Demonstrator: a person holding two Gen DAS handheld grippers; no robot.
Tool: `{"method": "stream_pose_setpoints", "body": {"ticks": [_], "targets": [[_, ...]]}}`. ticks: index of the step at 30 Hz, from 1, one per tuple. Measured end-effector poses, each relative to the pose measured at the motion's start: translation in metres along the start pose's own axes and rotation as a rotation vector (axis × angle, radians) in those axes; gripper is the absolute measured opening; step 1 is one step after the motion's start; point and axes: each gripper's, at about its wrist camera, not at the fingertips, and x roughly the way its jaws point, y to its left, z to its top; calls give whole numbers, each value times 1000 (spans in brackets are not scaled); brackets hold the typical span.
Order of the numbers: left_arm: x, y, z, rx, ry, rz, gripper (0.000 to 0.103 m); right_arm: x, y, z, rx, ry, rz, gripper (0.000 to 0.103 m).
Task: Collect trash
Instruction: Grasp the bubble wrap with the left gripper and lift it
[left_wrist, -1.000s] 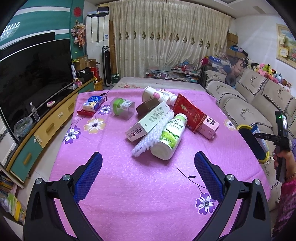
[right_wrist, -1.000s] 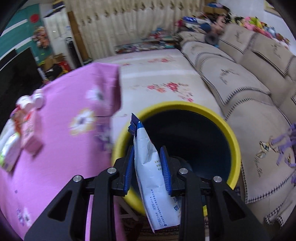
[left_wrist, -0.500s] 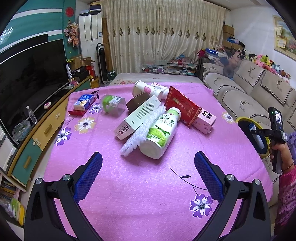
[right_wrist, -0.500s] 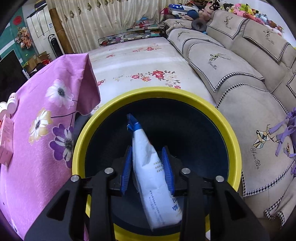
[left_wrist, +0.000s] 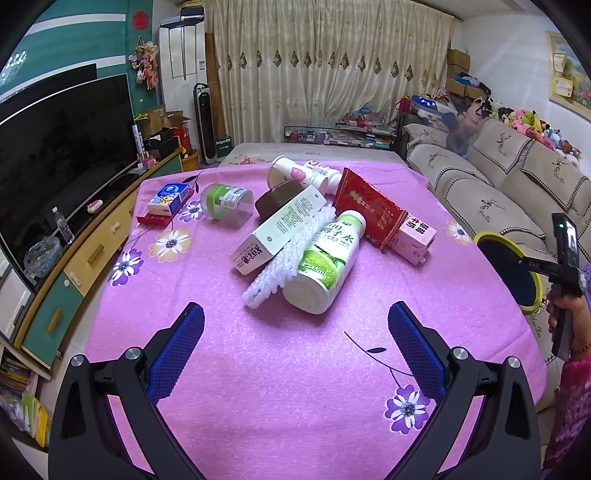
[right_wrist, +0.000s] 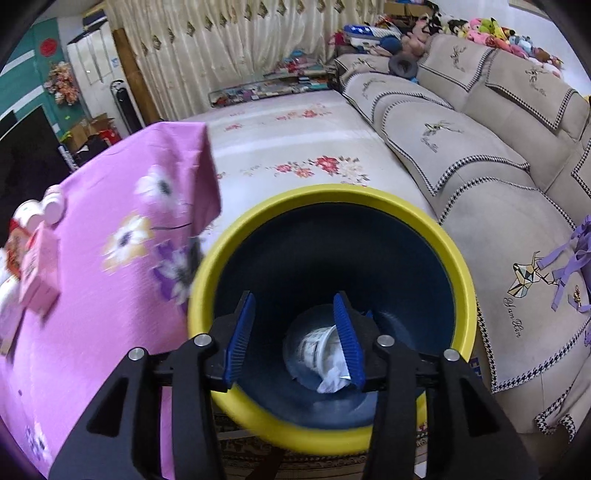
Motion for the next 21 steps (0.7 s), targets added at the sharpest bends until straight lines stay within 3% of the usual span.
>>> {"method": "stream_pose_setpoints", "body": {"ticks": [5,12,21], "targets": [[3,8,-1,0,-4,4,98,-22,18,-15,-20,-28,49,43],[22,13,8,22,6,-61,96,-40,39,-22,-59,-49,80,44],[46,9,30,80,6,-81,64,-43,45,-23,-67,-52,93,44]]}}
